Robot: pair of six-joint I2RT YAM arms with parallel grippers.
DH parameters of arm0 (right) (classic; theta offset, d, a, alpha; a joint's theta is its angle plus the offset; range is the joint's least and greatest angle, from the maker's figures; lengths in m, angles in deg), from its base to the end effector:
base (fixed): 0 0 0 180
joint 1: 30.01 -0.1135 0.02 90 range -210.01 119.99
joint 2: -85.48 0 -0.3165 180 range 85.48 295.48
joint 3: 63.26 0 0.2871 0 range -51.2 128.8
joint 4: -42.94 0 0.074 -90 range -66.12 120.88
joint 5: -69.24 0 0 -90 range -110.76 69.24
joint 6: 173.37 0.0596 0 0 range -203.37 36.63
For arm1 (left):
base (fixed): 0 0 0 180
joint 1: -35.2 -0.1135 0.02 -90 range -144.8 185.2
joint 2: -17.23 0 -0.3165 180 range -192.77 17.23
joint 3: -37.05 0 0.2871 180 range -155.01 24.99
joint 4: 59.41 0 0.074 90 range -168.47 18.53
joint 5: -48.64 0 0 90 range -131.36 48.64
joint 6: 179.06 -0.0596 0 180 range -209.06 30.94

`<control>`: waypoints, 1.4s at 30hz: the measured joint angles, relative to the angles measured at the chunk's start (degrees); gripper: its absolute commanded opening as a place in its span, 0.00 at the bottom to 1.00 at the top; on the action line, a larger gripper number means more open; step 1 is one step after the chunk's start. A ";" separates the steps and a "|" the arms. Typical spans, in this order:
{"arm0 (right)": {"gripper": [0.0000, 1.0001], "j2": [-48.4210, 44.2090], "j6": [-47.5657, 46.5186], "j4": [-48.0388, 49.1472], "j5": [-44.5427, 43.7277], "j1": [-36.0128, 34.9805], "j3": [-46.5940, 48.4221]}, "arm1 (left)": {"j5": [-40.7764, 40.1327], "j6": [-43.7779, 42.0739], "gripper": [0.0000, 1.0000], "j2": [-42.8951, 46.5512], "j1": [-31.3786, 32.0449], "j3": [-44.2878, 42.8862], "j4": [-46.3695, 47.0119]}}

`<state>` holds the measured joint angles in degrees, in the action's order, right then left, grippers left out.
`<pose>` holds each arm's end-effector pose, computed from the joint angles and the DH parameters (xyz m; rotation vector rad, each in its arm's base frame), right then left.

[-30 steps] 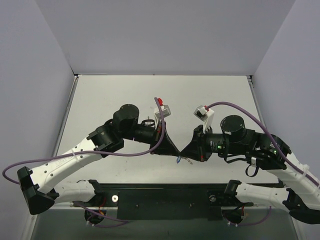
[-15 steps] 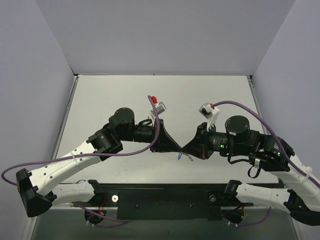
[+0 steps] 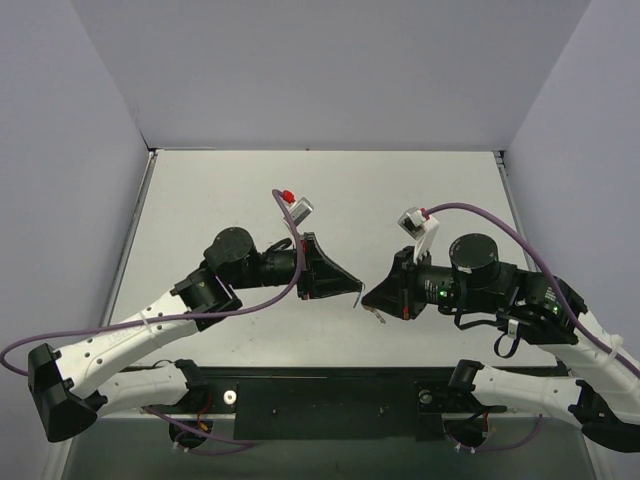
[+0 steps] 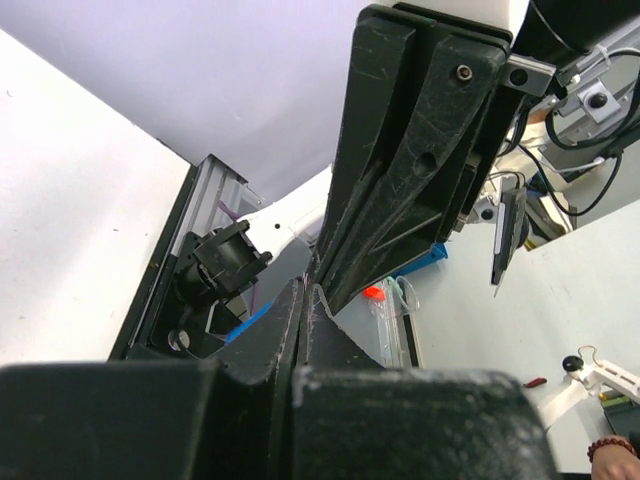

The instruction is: Remove the keys from the keyring

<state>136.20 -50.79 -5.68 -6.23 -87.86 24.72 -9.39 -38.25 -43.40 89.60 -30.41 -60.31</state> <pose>0.0817 0.1580 0.5064 -0.6303 1.8733 1.3193 0.1337 -0.2409 0.4363 0.6001 1.7018 -1.8147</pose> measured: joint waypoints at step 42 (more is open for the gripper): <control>0.00 9.14 1.90 -1.09 -20.09 3.91 -11.87 | -43.87 -19.61 0.00 22.08 -10.27 -1.42 -56.59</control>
<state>145.34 -48.89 -6.77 -26.32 -83.95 12.86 -53.26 -57.86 -21.32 79.32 -31.83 -116.90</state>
